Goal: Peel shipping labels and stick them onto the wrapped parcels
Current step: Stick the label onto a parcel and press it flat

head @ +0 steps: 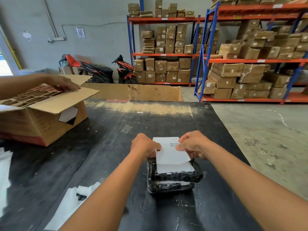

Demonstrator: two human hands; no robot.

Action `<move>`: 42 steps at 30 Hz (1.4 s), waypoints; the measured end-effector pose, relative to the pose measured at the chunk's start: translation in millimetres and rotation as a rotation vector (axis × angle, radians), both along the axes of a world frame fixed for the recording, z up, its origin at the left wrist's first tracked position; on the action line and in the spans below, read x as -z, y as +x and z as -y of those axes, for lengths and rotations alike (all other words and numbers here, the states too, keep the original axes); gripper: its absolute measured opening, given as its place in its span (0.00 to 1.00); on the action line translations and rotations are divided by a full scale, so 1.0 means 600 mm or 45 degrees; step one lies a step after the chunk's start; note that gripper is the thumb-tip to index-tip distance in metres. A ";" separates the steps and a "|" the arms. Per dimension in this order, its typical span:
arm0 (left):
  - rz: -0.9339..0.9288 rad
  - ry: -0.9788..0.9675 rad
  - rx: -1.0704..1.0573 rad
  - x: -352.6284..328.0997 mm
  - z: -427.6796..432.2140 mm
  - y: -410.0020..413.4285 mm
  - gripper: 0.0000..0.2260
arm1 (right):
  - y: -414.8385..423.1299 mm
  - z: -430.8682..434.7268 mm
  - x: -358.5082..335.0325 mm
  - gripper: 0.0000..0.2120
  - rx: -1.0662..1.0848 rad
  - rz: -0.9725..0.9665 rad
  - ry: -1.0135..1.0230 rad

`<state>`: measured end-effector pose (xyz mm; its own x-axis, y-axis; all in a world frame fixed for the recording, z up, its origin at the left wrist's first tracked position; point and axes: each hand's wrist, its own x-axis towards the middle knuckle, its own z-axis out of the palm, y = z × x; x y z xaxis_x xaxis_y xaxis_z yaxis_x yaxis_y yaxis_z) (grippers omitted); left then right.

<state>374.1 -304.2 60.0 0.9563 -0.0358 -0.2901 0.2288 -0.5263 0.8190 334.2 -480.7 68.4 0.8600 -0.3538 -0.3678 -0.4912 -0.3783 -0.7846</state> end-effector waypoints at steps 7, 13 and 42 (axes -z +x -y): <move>-0.074 -0.173 0.130 0.001 -0.009 -0.005 0.10 | -0.009 -0.006 -0.009 0.08 -0.025 0.010 0.104; -0.085 -0.247 0.293 -0.005 -0.009 -0.012 0.26 | -0.008 -0.013 -0.010 0.19 -0.162 0.038 0.005; -0.333 0.038 0.461 -0.027 0.018 0.032 0.37 | 0.029 -0.020 -0.017 0.35 -0.416 -0.275 -0.099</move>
<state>393.4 -315.2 75.9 0.7783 -0.3424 -0.5263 0.2226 -0.6333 0.7412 351.5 -468.5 78.4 0.8376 -0.1085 -0.5354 -0.4858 -0.5961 -0.6393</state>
